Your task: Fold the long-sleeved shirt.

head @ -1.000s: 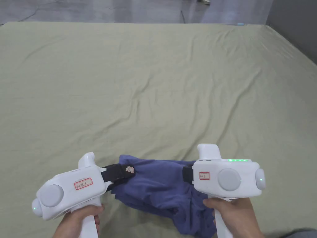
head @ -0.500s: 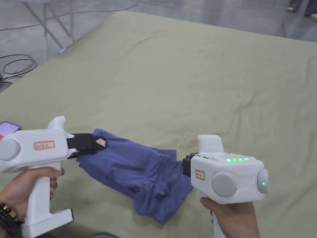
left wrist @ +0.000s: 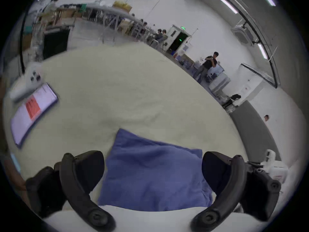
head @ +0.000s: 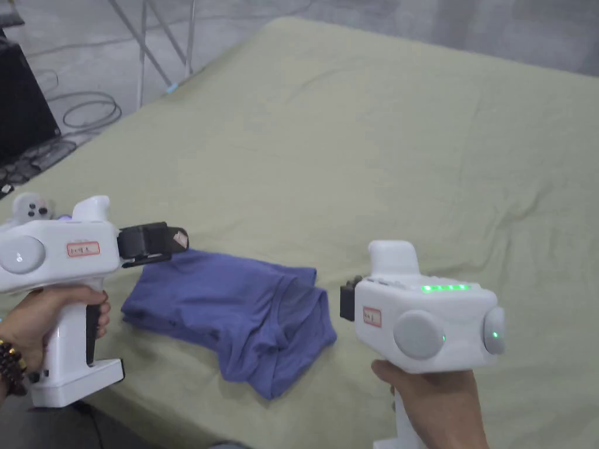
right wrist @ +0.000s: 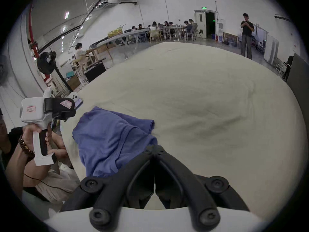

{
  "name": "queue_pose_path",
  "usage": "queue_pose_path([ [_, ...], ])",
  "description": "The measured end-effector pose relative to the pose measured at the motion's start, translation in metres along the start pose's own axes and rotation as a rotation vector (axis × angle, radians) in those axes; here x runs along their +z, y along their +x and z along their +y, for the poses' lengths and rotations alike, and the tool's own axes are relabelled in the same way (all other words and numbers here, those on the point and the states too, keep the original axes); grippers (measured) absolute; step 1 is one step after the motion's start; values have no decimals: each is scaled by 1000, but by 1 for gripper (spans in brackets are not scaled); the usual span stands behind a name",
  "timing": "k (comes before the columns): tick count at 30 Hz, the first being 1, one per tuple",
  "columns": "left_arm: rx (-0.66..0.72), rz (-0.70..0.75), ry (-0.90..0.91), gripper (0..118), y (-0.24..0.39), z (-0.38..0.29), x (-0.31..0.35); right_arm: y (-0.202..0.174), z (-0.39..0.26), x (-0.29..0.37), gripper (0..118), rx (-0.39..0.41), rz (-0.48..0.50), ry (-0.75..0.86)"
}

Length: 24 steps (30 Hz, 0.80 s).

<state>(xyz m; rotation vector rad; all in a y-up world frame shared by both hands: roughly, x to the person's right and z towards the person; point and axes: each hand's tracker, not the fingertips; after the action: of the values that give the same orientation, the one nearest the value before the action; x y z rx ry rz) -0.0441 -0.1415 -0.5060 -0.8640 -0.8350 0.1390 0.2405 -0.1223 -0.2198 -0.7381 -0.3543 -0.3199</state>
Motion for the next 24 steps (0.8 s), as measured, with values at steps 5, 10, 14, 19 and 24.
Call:
queue_pose_path([
  [5,-169,63,129,104,60,10,23,32,6,61,2,-24,-49,74],
  [10,-345,-1,178,0,194,-11,47,76,7,121,2,-68,-132,178],
  [14,-418,-105,305,0,302,-49,61,119,6,181,2,-92,-232,273],
  [19,-532,-127,470,0,402,-92,73,180,-11,257,2,-136,-357,428],
  [24,-590,-25,537,0,446,-135,61,213,-49,303,2,-34,-544,569],
])
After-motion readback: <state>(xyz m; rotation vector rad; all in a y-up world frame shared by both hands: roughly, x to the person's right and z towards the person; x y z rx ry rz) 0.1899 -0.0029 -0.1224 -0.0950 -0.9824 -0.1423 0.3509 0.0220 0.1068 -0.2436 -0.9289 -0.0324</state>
